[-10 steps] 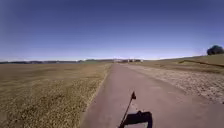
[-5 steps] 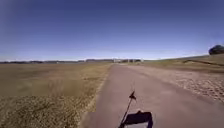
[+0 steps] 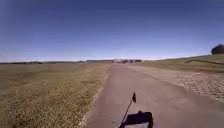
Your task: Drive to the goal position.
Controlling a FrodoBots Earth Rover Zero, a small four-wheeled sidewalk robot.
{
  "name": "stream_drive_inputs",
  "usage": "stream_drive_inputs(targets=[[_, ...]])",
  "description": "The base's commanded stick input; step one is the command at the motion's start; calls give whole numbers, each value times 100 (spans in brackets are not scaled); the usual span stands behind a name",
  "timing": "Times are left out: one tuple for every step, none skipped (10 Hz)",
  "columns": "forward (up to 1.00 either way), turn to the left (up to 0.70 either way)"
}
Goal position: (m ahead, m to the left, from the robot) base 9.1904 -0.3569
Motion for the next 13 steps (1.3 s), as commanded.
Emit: stream_drive_inputs(targets=[[100,-40],[100,-40],[100,-21],[100,-2],[100,0],[100,0],[100,0],[100,0],[100,0],[100,0],[100,0],[100,0],[100,0]])
